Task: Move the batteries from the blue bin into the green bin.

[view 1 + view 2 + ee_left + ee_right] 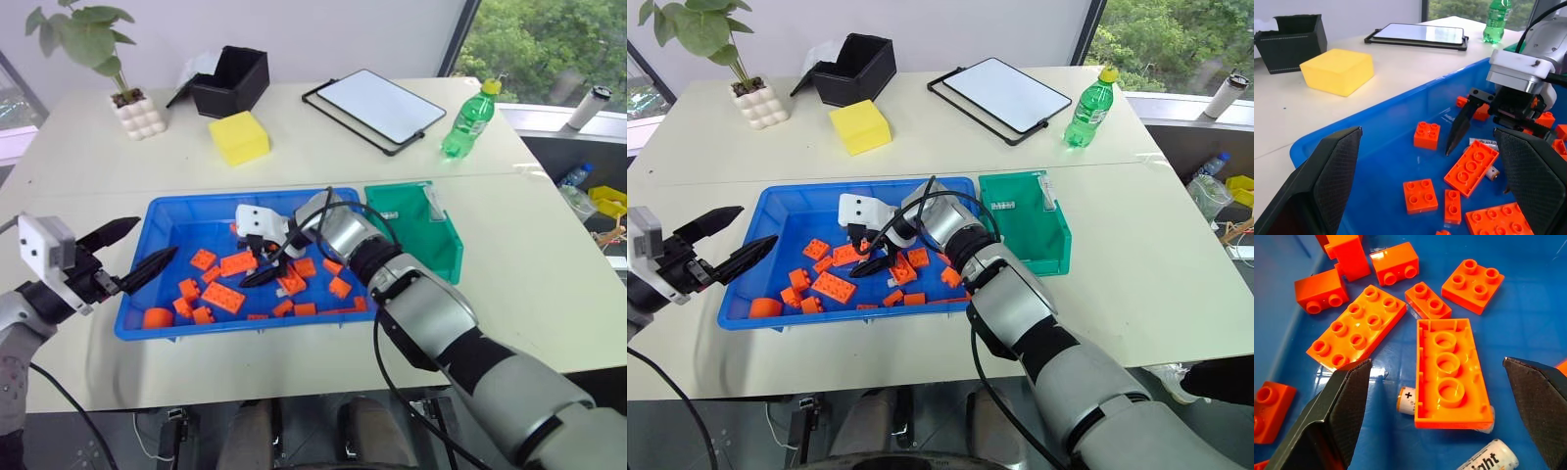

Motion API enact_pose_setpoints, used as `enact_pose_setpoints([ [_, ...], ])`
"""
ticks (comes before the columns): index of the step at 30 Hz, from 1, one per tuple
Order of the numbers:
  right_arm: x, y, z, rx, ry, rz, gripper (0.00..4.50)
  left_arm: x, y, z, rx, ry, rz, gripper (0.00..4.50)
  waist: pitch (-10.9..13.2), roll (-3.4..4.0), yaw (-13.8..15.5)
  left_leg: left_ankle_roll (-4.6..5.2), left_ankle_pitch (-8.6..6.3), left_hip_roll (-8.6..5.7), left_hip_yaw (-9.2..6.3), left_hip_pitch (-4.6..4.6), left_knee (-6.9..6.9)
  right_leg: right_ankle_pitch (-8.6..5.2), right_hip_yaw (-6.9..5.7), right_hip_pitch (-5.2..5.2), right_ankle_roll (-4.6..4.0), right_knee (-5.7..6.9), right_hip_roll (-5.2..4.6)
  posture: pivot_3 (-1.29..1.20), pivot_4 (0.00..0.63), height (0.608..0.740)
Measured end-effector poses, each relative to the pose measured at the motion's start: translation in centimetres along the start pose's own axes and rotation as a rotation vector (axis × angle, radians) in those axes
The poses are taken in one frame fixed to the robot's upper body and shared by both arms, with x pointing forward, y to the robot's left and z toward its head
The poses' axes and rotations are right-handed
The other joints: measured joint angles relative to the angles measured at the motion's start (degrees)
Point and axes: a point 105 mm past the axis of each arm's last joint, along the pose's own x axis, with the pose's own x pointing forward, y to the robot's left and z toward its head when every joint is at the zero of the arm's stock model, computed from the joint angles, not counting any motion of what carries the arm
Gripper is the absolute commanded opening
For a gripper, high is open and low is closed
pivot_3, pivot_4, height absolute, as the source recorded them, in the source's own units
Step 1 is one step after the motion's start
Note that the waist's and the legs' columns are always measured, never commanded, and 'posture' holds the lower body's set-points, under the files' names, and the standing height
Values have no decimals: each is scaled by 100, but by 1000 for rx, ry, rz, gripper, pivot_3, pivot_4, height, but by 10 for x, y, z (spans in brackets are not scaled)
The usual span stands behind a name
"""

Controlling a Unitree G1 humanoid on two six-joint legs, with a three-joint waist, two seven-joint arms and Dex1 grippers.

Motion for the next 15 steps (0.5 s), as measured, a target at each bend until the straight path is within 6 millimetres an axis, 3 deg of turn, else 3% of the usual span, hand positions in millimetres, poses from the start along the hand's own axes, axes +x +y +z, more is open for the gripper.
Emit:
enact_pose_setpoints([
  [4, 2, 2, 1, -12, 6, 11, 1856, 0, 1, 0, 6, 0, 6, 4500, 0, 0, -46, 0, 0, 0, 0, 0, -2, 0, 0, 0, 0, 0, 0, 0, 150, 740],
  [15, 0, 0, 9, 10, -42, 7, 1856, 0, 2, 0, 20, -4, 20, 4500, 0, 0, -60, -2, 1, -1, 0, 0, -6, 0, 0, -2, 0, -1, -1, 0, 150, 740],
])
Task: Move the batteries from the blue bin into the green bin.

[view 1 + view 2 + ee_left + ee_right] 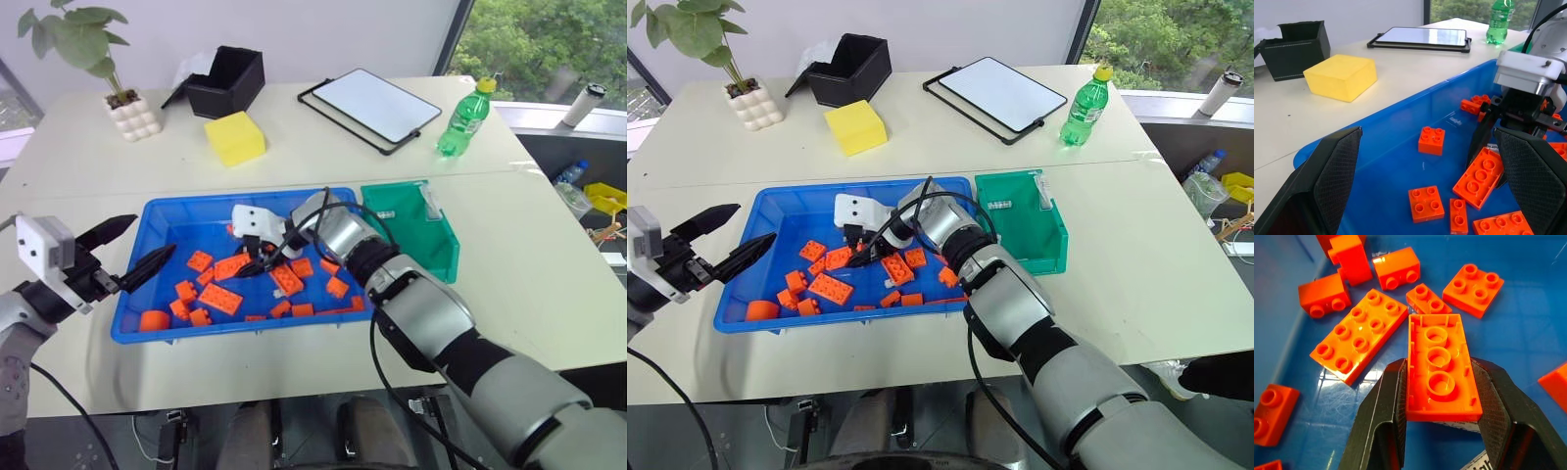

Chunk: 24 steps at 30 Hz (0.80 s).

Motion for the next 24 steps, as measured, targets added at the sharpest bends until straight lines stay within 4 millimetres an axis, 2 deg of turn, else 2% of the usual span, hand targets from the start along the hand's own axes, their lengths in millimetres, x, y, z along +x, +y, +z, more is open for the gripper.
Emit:
enact_pose_setpoints([
  [4, -5, 3, 23, -15, -74, 45, 1856, 0, 1, 0, -2, 0, 2, 4500, 0, 0, 1, 4, -3, 0, 0, 0, -1, 0, 0, -1, 0, 0, 0, 0, 150, 740],
  [7, -9, 11, 43, -55, -117, 99, 1856, 0, 1, -1, -3, -1, 2, 4500, 0, 0, 1, 8, -5, 0, 0, 0, -3, 0, 0, -2, 0, -1, 0, 0, 150, 740],
  [9, -8, 18, 49, -64, -141, 125, 1856, 1, 1, 0, 0, -3, 1, 4500, 0, 0, 2, 14, -9, 0, 0, 0, -4, 0, 0, -1, 0, -1, -1, 0, 150, 740],
  [19, 12, 60, 33, -23, -149, 228, 1856, 2, 3, -4, -9, 7, -1, 4500, -1, -1, 5, 18, -11, -4, 0, -1, -3, 0, -2, -4, 0, 3, -6, 0, 150, 740],
  [22, 15, 62, 30, -16, -147, 214, 2790, 3, 2, -5, -8, 9, -6, 4500, -1, -1, 5, 18, -11, -5, 0, -1, -3, 0, -2, -4, 0, 3, -6, 0, 150, 740],
  [24, 17, 61, 28, -13, -145, 199, 3727, 3, 2, -5, -6, 9, -6, 4500, -1, -1, 5, 18, -11, -5, 0, -1, -2, 0, -2, -4, 0, 3, -6, 0, 150, 740],
])
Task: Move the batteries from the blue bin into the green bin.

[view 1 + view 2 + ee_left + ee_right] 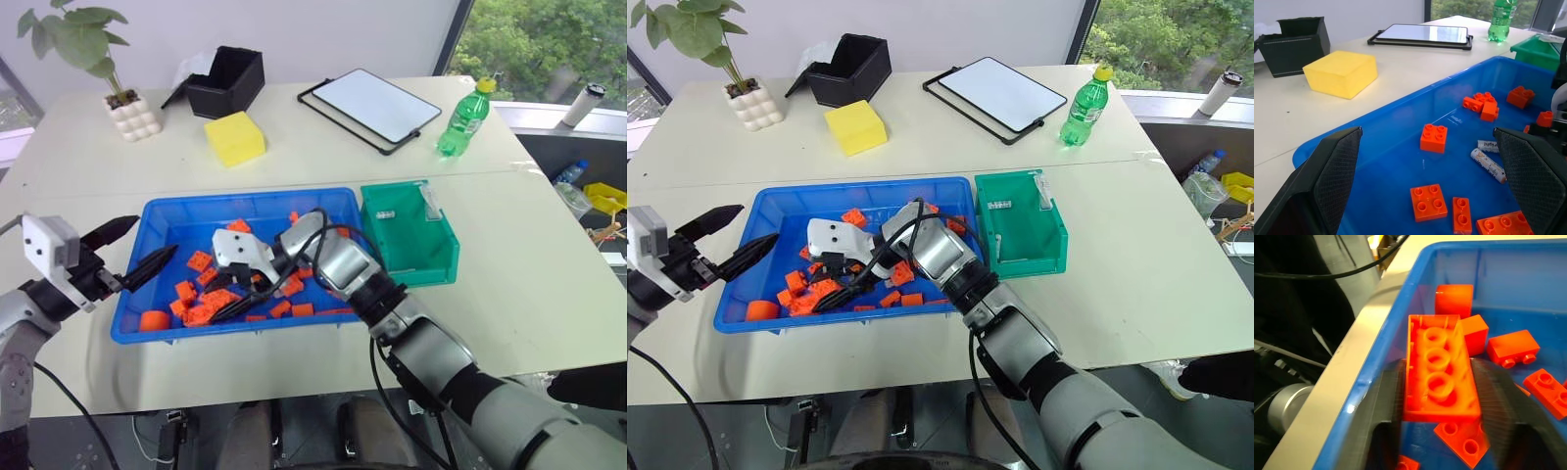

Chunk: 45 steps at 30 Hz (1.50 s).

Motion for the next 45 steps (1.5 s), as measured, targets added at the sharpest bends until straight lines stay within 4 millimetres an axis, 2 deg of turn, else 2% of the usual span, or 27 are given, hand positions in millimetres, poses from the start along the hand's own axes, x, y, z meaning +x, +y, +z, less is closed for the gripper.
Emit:
enact_pose_setpoints([
  [1, 0, -1, -1, 1, 0, -8, 4186, 0, 0, 0, 2, 0, 0, 4500, 0, 0, 0, 0, 0, 0, 0, 0, 0, 0, 0, 0, 0, 0, 0, 0, 150, 740],
  [2, -1, -1, -1, 0, 1, -15, 4459, 0, 0, 1, 7, -2, 1, 4500, 0, 0, 0, 0, 0, 0, 0, 0, 0, 0, 0, 0, 0, 0, 0, 0, 150, 740],
  [6, -1, -3, 4, -27, -10, -42, 4459, 0, 0, 0, 7, -2, 0, 4500, 0, 0, 0, 0, 0, 0, 0, 0, 0, 0, 0, -1, 0, 0, 0, 0, 150, 740],
  [9, -5, -7, 17, -65, -29, -59, 4459, 2, 0, -1, 4, -1, -3, 4500, 0, 0, 0, 1, 0, 0, 0, 0, 0, 0, 0, -1, 0, 0, 0, 0, 150, 740],
  [14, -34, -24, 54, -206, -34, -128, 4459, 3, 0, -2, -3, -7, -2, 4500, 0, 0, 7, 1, -1, -2, 0, 0, 0, 0, -1, -1, 0, 0, -1, 0, 150, 740],
  [16, -44, -32, 60, -237, -6, -160, 4459, 4, 1, -2, -3, -9, -1, 4500, -1, -1, 5, 1, -1, -2, 0, 0, 0, 0, -1, 0, 0, 0, -2, 0, 150, 740],
  [19, -52, -43, 49, -169, 40, -208, 4459, 5, 1, -1, 3, -16, -1, 4500, -1, -2, 0, 1, -1, -2, 0, 0, 0, 0, -2, 0, 0, 0, -3, 0, 150, 740],
  [21, -54, -49, 38, 5, 13, -245, 4459, 4, 2, -1, 6, -18, 5, 4500, -1, -2, -1, -1, 1, -2, 0, -2, -2, 0, -2, -1, 0, 0, -4, 0, 150, 740],
  [23, -57, -48, 36, 134, -27, -253, 4459, 5, 2, -1, 4, -24, 9, 4500, -1, -2, -4, -3, 2, -2, 1, -2, -2, 0, -2, -2, 0, -1, -4, 0, 150, 740],
  [27, -74, -39, 32, 202, -41, -266, 4459, 5, 3, -4, -7, -31, 20, 4500, -1, -2, 17, 3, -1, -6, 1, -3, -1, 0, -2, 0, 0, -2, -9, 0, 150, 740],
  [30, -86, -35, 30, 192, -35, -292, 4459, 5, 5, -7, -11, -30, 29, 4500, -1, -2, 23, 4, -2, -6, 1, -3, 0, 0, -2, 0, 0, -2, -9, 0, 150, 740],
  [33, -93, -30, 27, 56, -8, -309, 4459, 12, 3, -9, -22, -39, 10, 4500, -1, -2, 34, 4, -2, -7, 2, -3, 0, 0, -3, -1, 0, -2, -8, 0, 150, 740],
  [37, -77, -19, 14, -85, 39, -255, 4459, 17, 4, -8, -24, -49, 4, 4500, -1, -3, -5, 5, -2, -4, 5, -3, -1, 0, -3, -4, 0, 0, -3, 0, 150, 740],
  [45, -56, -29, 8, -71, 30, -248, 4459, 18, 2, -13, -29, -31, -2, 4500, -2, -3, 3, 3, 0, -2, 4, -2, 2, 0, -3, -1, 0, 0, -1, 0, 150, 740],
])
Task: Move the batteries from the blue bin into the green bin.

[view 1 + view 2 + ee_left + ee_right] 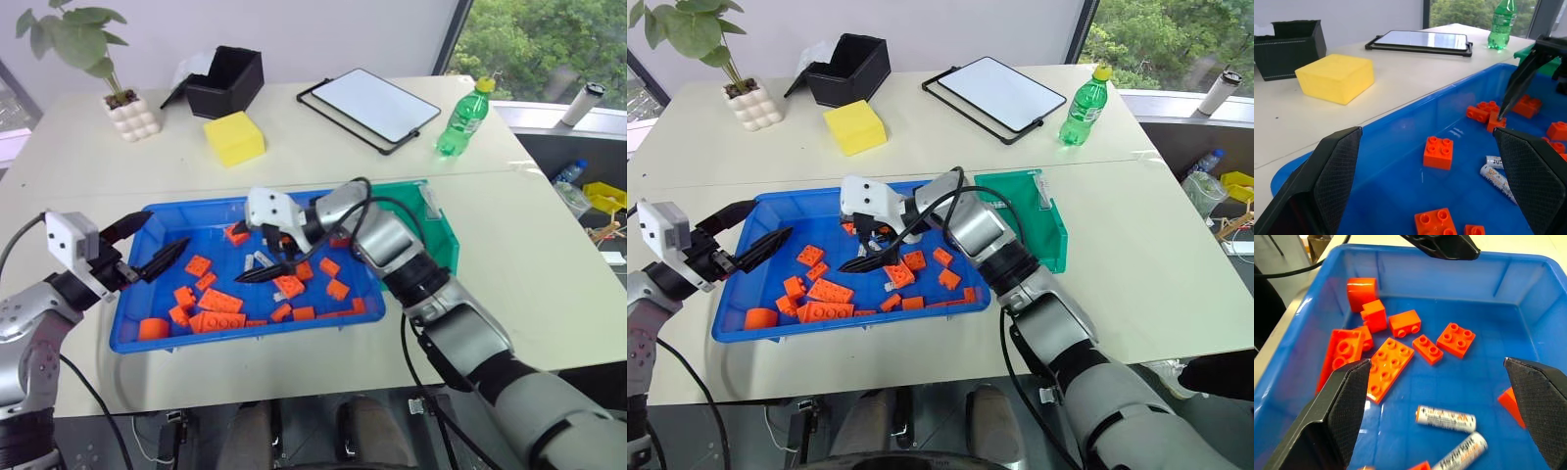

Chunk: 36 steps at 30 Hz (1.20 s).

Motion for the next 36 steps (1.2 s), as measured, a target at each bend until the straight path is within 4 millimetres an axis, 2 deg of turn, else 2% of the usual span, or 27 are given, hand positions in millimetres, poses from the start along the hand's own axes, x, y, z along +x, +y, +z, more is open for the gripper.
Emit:
enact_pose_setpoints([
  [7, 13, -1, -20, 51, 53, 22, 4459, -4, -1, -5, -8, 16, 15, 4500, 0, 0, 13, 0, 0, -2, -1, 0, 2, 0, 0, 2, 0, 0, -4, 0, 150, 740],
  [16, 19, -3, -43, 58, 134, 27, 4459, -6, -2, -4, -6, 8, 27, 4500, 0, 0, -2, -3, 2, -1, -1, 0, 0, 0, 0, 0, 0, 0, -3, 0, 150, 740],
  [25, 25, -6, -55, 32, 191, 12, 4459, -5, -3, -2, -1, -4, 31, 4500, 0, 0, 1, -11, 6, -2, -1, 0, 0, 0, 0, 1, 0, 0, -4, 0, 150, 740],
  [34, 26, -14, -55, -5, 205, -13, 4459, -5, -3, -2, 1, -7, 35, 4500, 0, 0, -3, -13, 7, -2, -1, 2, 0, 0, 0, 2, 0, 1, -3, 0, 150, 740],
  [36, 26, -14, -54, -8, 206, -13, 3954, -5, -3, -2, 1, -7, 37, 4500, 0, 0, -3, -13, 7, -2, -1, 1, 0, 0, 0, 2, 0, 1, -4, 0, 150, 740],
])
